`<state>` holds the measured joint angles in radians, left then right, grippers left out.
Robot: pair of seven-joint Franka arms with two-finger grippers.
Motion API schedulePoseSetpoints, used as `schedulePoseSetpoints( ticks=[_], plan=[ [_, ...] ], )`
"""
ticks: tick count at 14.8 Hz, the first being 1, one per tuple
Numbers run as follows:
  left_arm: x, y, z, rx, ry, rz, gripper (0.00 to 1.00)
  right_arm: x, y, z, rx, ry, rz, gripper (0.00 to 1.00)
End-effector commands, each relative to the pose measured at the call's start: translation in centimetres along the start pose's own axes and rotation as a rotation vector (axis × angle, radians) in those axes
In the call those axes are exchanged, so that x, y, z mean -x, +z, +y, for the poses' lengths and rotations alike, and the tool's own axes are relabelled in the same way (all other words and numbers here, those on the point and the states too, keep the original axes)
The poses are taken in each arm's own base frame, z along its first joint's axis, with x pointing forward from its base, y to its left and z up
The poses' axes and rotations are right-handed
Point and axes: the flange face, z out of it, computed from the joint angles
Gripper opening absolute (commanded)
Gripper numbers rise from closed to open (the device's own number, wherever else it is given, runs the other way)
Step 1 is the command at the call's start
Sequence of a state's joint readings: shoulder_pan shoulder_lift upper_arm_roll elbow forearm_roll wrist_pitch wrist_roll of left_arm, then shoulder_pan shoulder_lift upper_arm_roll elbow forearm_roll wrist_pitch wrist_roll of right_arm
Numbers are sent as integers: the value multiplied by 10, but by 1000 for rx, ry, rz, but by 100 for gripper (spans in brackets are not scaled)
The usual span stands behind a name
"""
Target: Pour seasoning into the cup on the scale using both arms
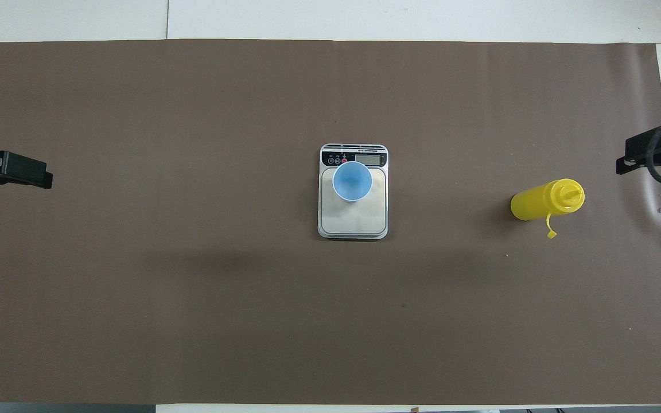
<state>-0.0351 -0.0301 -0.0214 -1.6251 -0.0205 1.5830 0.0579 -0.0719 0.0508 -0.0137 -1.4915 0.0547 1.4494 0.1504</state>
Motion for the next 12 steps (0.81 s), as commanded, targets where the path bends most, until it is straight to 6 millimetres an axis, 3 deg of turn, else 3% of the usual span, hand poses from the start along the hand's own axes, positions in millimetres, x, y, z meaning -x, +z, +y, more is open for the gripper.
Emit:
schedulePoseSetpoints(
  ticks=[1, 7, 9, 12],
  plan=[
    [2, -3, -2, 15, 2, -7, 100, 15, -4, -5, 21, -54, 0, 100],
    [2, -3, -2, 15, 2, -7, 100, 28, 6, 1, 25, -163, -26, 100],
    [2, -3, -2, 15, 2, -7, 100, 25, 6, 6, 73, -194, -17, 100],
    [2, -3, -2, 15, 2, -7, 100, 24, 4, -10, 89, -216, -8, 100]
  ],
)
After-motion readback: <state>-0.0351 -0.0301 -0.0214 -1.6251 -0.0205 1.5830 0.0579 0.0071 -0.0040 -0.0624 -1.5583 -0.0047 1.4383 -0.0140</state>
